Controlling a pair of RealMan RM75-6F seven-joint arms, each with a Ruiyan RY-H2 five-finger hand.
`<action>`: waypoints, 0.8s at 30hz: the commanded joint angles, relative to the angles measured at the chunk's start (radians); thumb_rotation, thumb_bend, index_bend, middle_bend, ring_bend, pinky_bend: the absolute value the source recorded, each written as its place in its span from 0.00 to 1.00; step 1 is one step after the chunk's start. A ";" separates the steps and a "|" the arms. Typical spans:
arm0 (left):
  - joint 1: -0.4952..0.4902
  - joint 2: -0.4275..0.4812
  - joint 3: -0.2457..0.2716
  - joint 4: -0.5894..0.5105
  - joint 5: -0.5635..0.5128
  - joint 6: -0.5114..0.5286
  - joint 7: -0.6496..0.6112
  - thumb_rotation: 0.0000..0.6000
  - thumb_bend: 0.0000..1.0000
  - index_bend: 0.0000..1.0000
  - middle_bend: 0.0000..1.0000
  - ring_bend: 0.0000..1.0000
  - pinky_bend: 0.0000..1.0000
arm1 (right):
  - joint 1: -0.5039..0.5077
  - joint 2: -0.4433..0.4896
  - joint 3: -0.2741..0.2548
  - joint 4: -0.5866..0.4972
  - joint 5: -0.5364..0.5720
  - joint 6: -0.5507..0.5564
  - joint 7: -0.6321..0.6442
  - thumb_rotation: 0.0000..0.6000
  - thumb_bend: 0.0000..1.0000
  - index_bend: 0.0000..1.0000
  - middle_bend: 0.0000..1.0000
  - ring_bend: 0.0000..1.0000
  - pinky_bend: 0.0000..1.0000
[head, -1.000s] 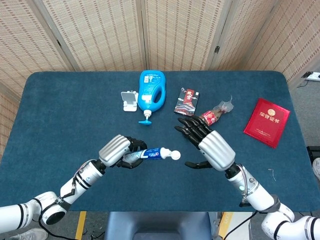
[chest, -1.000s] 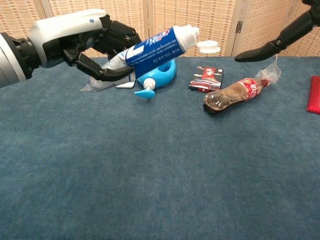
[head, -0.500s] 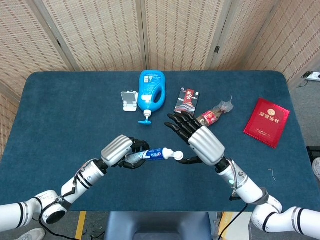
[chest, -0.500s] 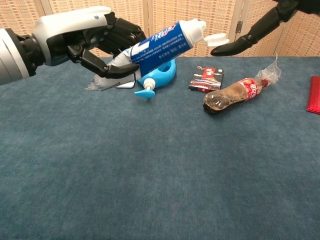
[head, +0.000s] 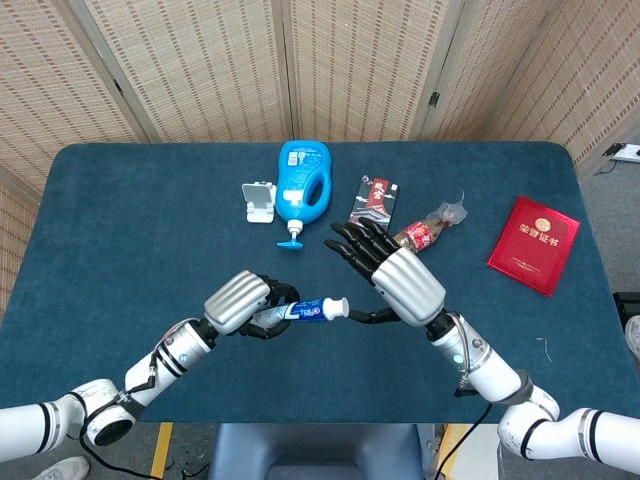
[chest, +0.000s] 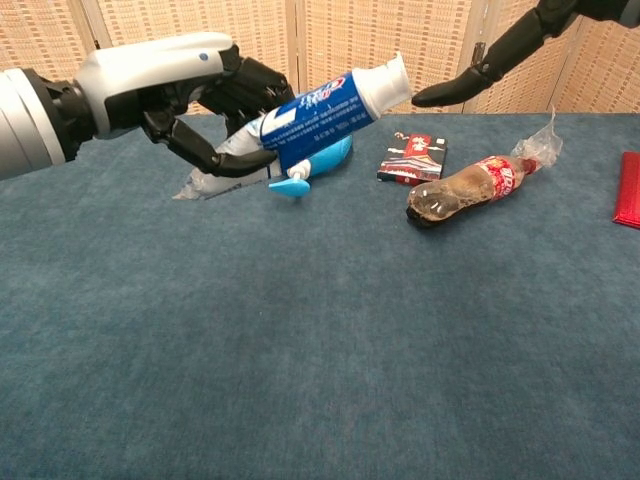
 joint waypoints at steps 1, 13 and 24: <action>0.001 -0.011 0.007 0.006 -0.010 -0.002 0.040 1.00 0.56 0.74 0.81 0.73 0.58 | 0.009 -0.003 0.003 0.002 0.008 -0.006 0.008 0.89 0.00 0.00 0.00 0.00 0.00; 0.055 -0.019 0.027 0.029 0.012 0.088 -0.019 1.00 0.56 0.74 0.81 0.73 0.58 | -0.010 0.072 -0.035 -0.076 0.007 0.003 0.080 0.85 0.00 0.00 0.00 0.00 0.00; 0.077 -0.039 0.024 0.060 0.049 0.158 -0.089 1.00 0.56 0.74 0.81 0.73 0.58 | 0.021 0.069 -0.054 -0.084 0.013 -0.044 0.258 0.18 0.00 0.00 0.00 0.00 0.00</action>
